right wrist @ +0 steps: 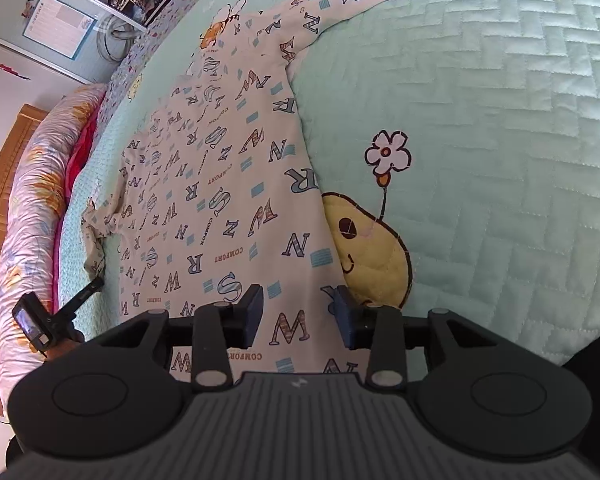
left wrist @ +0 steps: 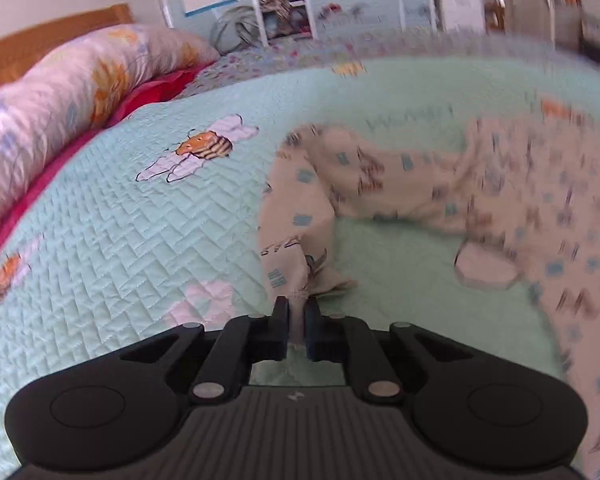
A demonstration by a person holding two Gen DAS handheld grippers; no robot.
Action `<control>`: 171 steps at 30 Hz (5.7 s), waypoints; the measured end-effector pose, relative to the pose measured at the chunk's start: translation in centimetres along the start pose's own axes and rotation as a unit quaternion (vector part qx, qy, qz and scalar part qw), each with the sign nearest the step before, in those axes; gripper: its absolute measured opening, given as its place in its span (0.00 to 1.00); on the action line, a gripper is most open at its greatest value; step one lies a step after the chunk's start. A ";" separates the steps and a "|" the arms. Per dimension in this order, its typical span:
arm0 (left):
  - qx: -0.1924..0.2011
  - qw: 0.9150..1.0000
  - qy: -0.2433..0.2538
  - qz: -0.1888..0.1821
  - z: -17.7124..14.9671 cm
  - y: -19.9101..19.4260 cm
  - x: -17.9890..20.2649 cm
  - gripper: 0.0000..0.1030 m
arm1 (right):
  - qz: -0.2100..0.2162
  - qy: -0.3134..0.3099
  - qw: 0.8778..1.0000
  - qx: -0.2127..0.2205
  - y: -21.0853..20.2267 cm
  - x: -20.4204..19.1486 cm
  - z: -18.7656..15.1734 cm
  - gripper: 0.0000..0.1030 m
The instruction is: Fold clothes
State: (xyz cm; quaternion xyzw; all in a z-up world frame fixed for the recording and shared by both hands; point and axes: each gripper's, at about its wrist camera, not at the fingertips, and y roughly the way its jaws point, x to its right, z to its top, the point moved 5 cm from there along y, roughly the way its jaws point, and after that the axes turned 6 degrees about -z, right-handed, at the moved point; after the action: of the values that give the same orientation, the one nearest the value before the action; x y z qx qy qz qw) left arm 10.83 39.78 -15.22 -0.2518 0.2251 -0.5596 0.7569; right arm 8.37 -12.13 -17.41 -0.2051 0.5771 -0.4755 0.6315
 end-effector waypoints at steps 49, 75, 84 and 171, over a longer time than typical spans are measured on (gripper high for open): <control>-0.028 0.957 -0.285 0.044 2.1 3.5 -20.1 0.06 | -0.072 -0.042 0.997 -0.007 0.5 -3.2 -0.1 0.51; 0.048 0.942 -0.304 0.135 2.1 -8.5 -21.1 0.48 | -0.012 -0.048 0.998 0.034 -1.4 -5.1 1.0 0.51; 0.027 0.975 -0.216 -0.039 3.6 -7.2 -5.9 0.49 | 0.026 -0.080 0.987 0.139 -3.2 -5.0 11.0 0.57; -0.056 0.986 -0.066 -0.140 0.6 -6.3 15.9 0.55 | -0.038 0.173 0.947 0.269 -5.1 20.4 19.4 0.49</control>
State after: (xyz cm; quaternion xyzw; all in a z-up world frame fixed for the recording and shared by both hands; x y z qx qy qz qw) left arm 10.94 23.00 -11.68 -0.3589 0.1685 -0.6287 0.6690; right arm 22.04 -37.22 -19.33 0.0356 0.5202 -0.6650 0.5347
